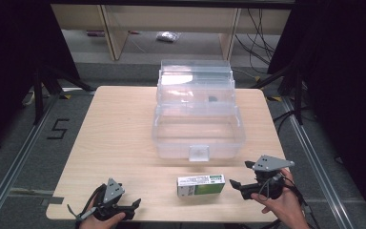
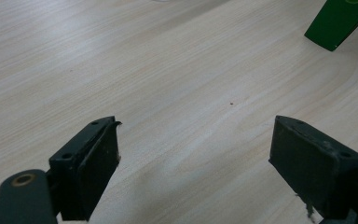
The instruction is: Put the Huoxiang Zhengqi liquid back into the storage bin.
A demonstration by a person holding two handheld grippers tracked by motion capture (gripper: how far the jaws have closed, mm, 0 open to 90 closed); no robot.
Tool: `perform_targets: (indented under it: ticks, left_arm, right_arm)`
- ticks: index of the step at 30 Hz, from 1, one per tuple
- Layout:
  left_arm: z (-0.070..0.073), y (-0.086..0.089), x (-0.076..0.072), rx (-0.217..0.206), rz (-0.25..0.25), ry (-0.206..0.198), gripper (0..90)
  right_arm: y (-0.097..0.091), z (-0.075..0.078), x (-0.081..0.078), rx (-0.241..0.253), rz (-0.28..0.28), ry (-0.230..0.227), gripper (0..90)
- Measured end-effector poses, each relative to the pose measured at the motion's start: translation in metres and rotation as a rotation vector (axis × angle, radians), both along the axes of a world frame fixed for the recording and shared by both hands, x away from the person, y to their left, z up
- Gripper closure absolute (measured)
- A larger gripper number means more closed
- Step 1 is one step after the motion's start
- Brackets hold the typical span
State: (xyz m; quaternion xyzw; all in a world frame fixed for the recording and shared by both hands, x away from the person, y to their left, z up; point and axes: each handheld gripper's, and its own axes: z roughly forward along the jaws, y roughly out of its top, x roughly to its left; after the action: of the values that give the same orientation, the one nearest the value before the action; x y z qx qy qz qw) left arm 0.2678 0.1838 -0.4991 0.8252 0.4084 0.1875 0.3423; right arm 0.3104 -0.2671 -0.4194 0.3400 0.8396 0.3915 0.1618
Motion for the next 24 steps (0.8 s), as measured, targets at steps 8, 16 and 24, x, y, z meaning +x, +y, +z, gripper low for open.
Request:
perform_targets:
  ticks: [8, 16, 24]
  left_arm:
    - [0.000, 0.000, 0.000, 0.000, 0.001, -0.001, 14.9]
    - [0.000, 0.001, 0.000, 0.005, 0.000, -0.001, 14.9]
    - [-0.002, -0.002, 0.000, -0.030, 0.027, -0.005, 14.9]
  right_arm:
    - [0.016, 0.005, 0.000, -0.061, 0.079, -0.010, 16.7]
    - [0.039, 0.011, 0.001, -0.125, 0.151, -0.012, 16.7]
    - [0.056, 0.011, 0.007, -0.162, 0.199, -0.023, 17.1]
